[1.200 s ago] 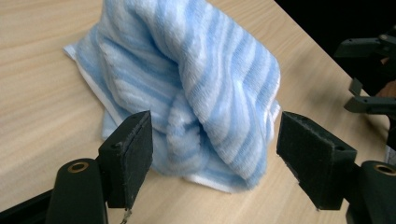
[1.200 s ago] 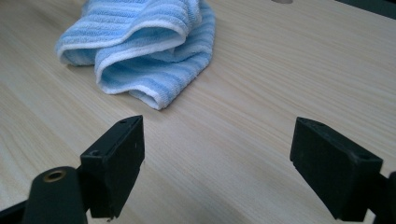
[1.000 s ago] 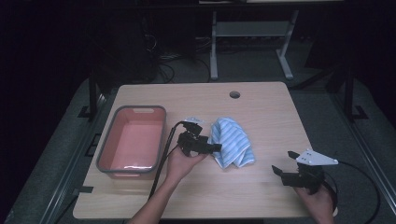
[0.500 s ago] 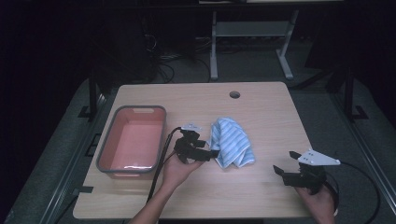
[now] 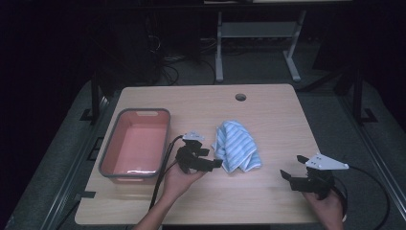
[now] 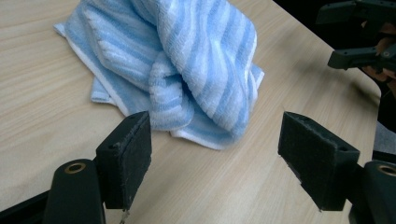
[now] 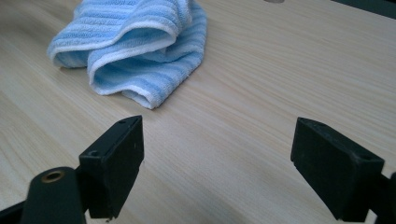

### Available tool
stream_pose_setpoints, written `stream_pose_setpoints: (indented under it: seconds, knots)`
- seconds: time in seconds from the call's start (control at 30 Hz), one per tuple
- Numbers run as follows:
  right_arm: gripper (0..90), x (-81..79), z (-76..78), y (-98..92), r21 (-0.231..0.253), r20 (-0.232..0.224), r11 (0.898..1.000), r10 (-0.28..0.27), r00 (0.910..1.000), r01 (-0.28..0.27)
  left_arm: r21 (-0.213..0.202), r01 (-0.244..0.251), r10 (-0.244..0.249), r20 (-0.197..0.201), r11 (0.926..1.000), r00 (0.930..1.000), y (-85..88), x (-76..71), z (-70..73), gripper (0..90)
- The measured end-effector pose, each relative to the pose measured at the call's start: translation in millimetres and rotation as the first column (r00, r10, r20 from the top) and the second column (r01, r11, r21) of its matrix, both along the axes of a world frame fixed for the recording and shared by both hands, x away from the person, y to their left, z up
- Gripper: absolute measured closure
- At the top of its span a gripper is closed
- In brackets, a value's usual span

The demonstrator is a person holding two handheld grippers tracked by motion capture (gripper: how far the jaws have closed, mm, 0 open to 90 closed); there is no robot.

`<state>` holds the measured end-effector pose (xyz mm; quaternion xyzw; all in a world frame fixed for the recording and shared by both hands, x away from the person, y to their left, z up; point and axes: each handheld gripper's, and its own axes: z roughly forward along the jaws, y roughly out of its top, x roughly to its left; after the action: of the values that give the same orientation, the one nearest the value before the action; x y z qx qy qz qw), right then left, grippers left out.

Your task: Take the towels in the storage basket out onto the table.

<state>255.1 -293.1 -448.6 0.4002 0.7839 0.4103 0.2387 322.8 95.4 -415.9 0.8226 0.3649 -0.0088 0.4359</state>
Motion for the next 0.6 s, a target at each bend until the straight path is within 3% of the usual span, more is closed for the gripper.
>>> stream_pose_setpoints:
  seconds: [0.6]
  knots:
    - [16.7,0.0,-0.8,4.4,0.001,-0.005,1.000,0.009,1.0000,-0.009,0.002,0.010,-0.010,0.009,0.9999,0.9999,8.7,-17.3,-16.0,24.6]
